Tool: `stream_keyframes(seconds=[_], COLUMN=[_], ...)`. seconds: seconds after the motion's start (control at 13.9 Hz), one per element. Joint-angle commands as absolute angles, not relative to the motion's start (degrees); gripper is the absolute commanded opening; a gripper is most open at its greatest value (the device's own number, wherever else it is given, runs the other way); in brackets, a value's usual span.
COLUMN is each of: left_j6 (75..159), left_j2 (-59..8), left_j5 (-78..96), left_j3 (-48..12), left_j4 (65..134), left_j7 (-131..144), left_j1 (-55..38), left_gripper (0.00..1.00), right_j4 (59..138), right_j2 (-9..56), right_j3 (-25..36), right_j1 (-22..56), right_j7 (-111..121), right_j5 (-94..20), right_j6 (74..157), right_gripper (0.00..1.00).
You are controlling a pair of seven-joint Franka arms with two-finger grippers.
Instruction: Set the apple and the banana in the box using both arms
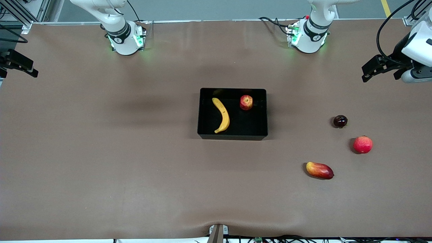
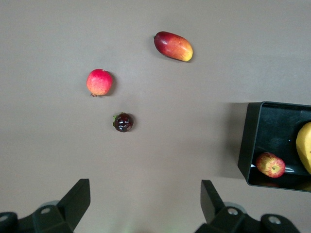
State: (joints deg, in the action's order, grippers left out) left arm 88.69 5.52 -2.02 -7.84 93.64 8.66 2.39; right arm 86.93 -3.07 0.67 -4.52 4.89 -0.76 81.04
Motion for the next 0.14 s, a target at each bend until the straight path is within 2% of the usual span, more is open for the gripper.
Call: stream_keyframes(seconds=[0.0, 0.07], left_j6=[88.0, 87.7], left_j2=[5.4, 5.3], left_j5=[-3.2, -3.2], left_j3=[-8.0, -8.0], left_j4=[93.1, 93.2], left_j7=[7.6, 7.6], left_j1=[2.5, 2.5], left_gripper=[1.0, 1.0], right_j4=[87.2, 87.2], right_j2=[-3.3, -3.3], right_j3=[-0.2, -0.2], right_j1=[-5.8, -5.8], right_j7=[4.5, 4.5], right_j5=[-1.0, -1.0], right_j6=[80.9, 80.9], right_gripper=[1.0, 1.0])
